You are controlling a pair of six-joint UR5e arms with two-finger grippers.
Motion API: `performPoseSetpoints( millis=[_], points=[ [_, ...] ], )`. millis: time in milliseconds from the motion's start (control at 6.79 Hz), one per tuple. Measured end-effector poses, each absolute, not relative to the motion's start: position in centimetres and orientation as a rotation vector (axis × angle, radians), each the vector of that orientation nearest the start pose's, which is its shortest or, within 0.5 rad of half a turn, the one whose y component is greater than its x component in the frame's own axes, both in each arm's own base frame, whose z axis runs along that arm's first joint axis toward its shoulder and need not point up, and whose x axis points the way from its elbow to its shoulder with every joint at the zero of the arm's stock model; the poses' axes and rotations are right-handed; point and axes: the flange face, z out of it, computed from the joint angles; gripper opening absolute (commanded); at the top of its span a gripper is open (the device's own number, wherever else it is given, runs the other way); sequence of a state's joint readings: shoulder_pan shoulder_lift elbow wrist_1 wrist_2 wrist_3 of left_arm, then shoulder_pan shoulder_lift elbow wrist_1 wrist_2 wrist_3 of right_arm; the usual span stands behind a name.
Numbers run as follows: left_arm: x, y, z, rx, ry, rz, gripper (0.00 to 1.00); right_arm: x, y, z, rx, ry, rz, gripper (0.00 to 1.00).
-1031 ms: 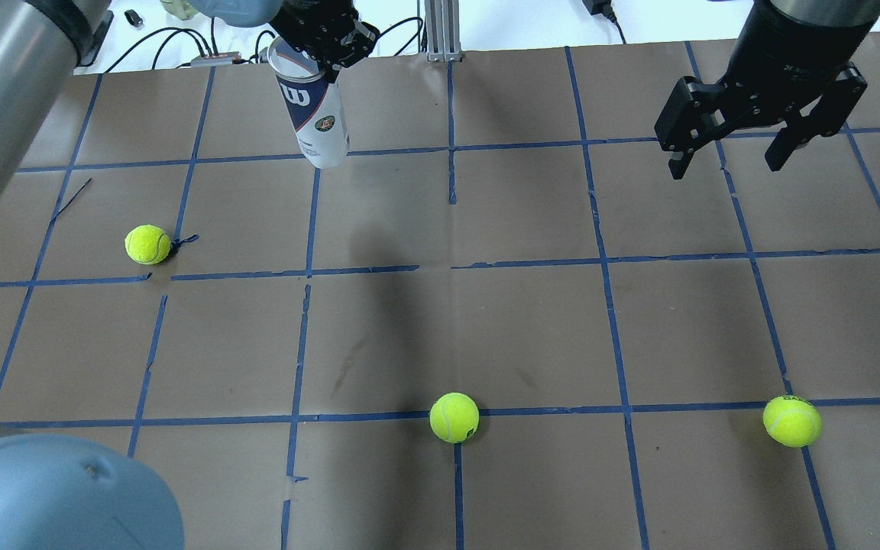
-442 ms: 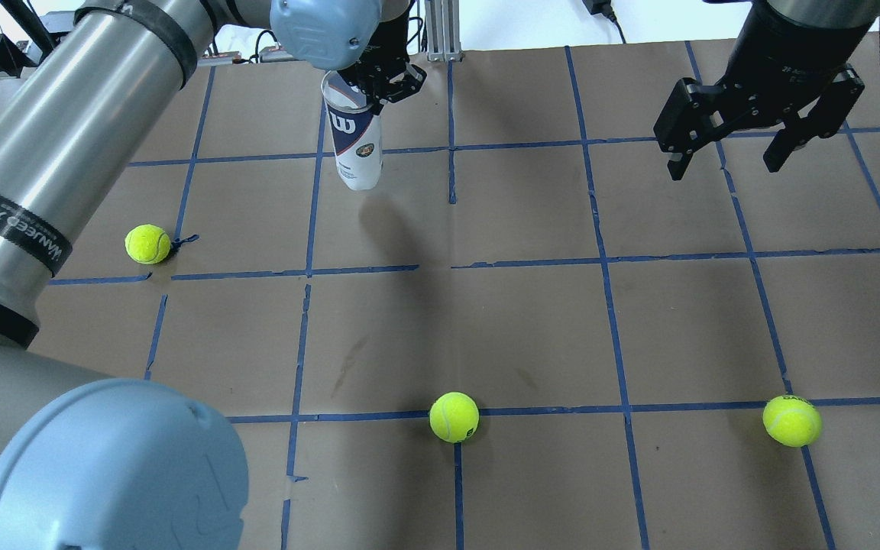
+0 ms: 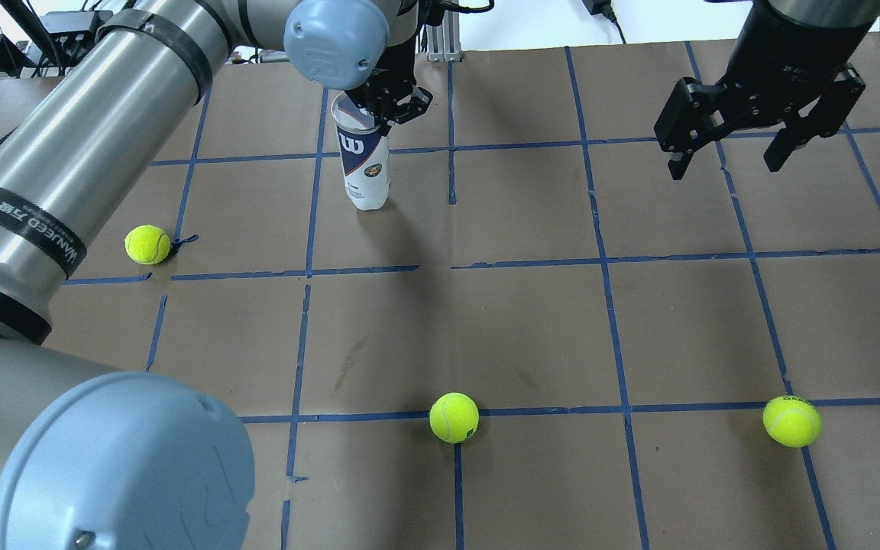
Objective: Lift up tennis ball bucket
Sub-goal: 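Swing the can upright and lower it onto the table with the left gripper, then open the left gripper and raise it off the can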
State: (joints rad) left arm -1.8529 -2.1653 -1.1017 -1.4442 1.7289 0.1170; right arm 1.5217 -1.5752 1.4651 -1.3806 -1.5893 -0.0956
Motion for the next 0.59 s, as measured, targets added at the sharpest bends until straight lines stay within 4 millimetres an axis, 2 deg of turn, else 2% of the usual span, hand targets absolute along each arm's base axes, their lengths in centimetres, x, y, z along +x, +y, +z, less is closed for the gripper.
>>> performPoseSetpoints(
  millis=[147, 442, 589],
  points=[
    [-31.5, -66.5, 36.6, 0.592, 2.925, -0.018, 1.00, 10.8, -48.5, 52.3, -0.082, 3.150, 0.129, 1.00],
    [-31.4, -66.2, 36.7, 0.602, 2.922, -0.014, 1.00, 10.8, -48.5, 52.2, -0.085, 3.150, 0.131, 1.00],
    [-31.1, -66.0, 37.6, 0.600, 2.922, -0.022, 1.00, 10.8, -48.5, 52.2, -0.084, 3.150, 0.130, 1.00]
  ],
)
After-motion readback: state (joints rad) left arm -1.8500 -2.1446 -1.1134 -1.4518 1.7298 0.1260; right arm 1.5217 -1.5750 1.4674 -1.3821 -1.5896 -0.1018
